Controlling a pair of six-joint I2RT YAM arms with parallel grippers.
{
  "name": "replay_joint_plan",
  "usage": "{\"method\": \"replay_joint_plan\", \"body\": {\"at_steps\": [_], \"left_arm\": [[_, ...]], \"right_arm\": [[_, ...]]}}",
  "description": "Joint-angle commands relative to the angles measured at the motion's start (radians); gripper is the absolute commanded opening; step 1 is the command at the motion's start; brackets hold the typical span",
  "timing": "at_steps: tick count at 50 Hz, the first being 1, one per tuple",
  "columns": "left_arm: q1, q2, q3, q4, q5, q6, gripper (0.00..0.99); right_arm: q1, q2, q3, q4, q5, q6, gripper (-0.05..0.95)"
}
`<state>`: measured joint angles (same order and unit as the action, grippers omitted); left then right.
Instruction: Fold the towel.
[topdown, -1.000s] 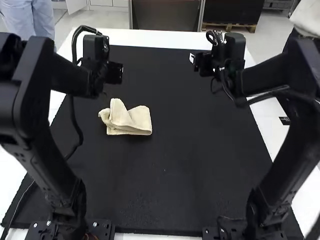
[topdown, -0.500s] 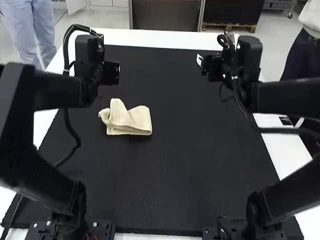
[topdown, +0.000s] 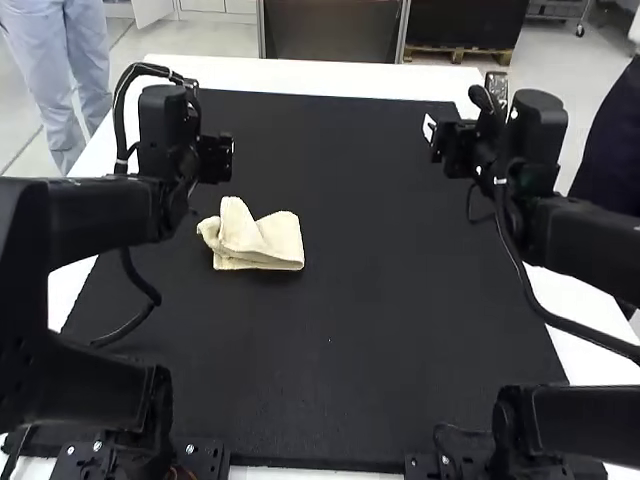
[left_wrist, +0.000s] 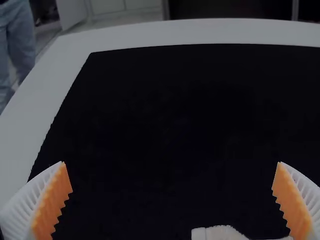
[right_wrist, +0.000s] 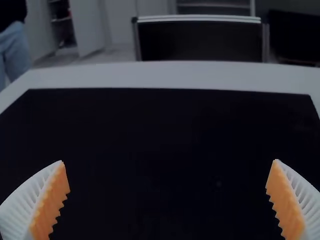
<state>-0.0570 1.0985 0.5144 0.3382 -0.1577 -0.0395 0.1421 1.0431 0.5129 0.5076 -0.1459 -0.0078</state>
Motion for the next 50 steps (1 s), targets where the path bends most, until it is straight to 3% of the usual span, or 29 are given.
{"method": "replay_joint_plan", "body": {"at_steps": [1,11,32,50], "left_arm": [[0.008,-0.02,0.001,0.01,-0.009,-0.007,0.944],[0.008,0.017,-0.033,0.071,-0.011,-0.003,0.944],[0.002,0.23,-0.043,0.217,-0.016,-0.008,0.944],[-0.006,0.342,-0.019,0.266,-0.019,-0.008,0.944]], "right_arm": [[-0.004,-0.012,-0.007,0.005,-0.009,0.008,0.9],[0.047,0.113,0.018,0.039,-0.04,0.008,0.9],[0.304,0.457,0.15,0.204,0.031,0.003,0.9],[0.455,0.683,0.322,0.223,0.042,0.04,0.9]]}}
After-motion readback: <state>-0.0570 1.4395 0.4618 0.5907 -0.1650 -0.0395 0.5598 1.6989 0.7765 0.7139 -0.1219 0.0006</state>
